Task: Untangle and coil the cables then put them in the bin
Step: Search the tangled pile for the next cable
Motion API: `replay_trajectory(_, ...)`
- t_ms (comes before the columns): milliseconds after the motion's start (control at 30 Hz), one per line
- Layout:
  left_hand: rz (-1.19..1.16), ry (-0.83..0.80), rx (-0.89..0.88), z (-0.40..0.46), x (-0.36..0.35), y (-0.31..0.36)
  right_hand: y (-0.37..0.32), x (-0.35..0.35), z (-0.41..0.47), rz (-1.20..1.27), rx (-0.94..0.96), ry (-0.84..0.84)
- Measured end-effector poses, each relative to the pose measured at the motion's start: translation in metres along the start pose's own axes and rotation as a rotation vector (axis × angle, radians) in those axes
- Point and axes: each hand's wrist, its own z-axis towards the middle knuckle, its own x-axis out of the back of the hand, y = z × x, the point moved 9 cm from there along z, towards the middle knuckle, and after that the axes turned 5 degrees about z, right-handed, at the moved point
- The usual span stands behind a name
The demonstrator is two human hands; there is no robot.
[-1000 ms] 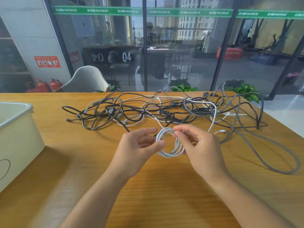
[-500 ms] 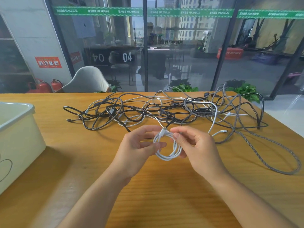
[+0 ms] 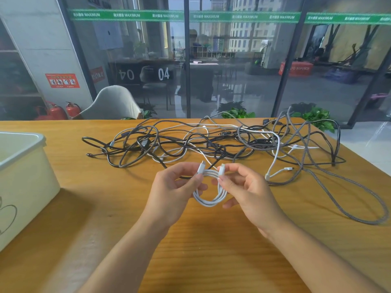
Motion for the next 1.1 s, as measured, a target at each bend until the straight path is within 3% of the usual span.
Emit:
replay_trajectory(400,0.050,0.042,-0.026,0.004,0.006,-0.005,0.006,0.000,0.003,-0.053,0.034,0.031)
replay_trajectory(667,0.190,-0.124,-0.016,0.001,-0.011,-0.025,0.029,0.004,0.007,-0.068,-0.094,0.038)
replay_trajectory(833,0.234,-0.211,-0.023,-0.005,-0.012,-0.029,0.029,0.001,0.003,0.044,-0.109,0.075)
replay_trajectory(967,0.288,-0.189,-0.041,-0.012,0.005,-0.031,0.026,-0.019,0.000,0.104,-0.085,-0.028)
replay_trajectory(1100,0.343,-0.081,-0.047,-0.018,0.040,-0.032,0.030,-0.055,-0.002,-0.029,-0.036,-0.178)
